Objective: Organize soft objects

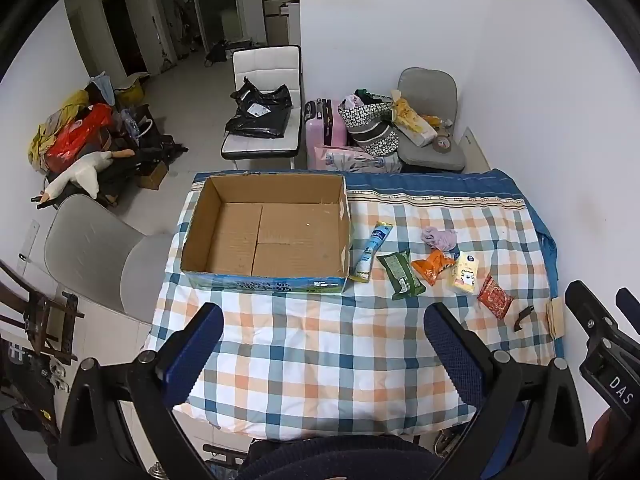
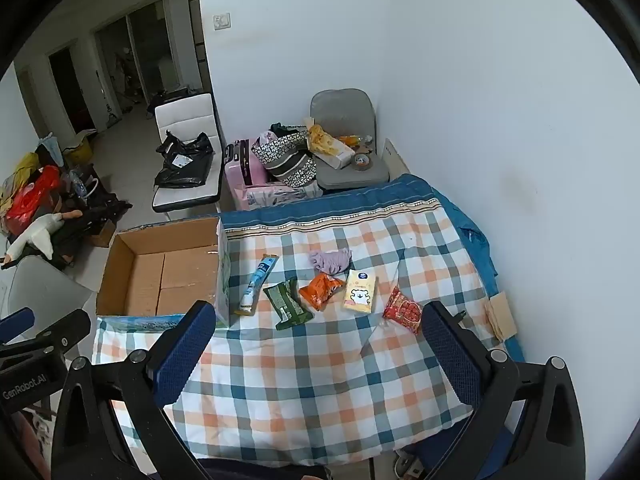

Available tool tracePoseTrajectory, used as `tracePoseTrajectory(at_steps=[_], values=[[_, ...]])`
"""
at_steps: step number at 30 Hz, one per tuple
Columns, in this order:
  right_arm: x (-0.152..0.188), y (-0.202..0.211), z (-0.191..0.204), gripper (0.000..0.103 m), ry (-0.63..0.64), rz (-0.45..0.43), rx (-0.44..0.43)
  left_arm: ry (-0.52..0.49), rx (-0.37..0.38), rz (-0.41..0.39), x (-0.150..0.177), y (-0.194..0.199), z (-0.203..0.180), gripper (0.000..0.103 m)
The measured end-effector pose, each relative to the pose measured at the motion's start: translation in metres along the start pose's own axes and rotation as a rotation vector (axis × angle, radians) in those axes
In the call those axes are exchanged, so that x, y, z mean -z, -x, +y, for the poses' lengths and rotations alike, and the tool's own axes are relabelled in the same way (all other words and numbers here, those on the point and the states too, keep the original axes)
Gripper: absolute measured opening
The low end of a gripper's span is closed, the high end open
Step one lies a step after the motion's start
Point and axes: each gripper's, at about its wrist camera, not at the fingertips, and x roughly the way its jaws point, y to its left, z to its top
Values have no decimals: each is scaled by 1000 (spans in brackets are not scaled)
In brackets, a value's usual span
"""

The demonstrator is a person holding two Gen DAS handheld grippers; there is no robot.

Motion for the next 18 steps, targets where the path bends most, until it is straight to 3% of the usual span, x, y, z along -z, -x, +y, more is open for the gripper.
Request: tracePoseTrajectory(at_steps=[18], values=[[0,3,0,103,5,-17,7,10,9,-16,-1,5,2,103]])
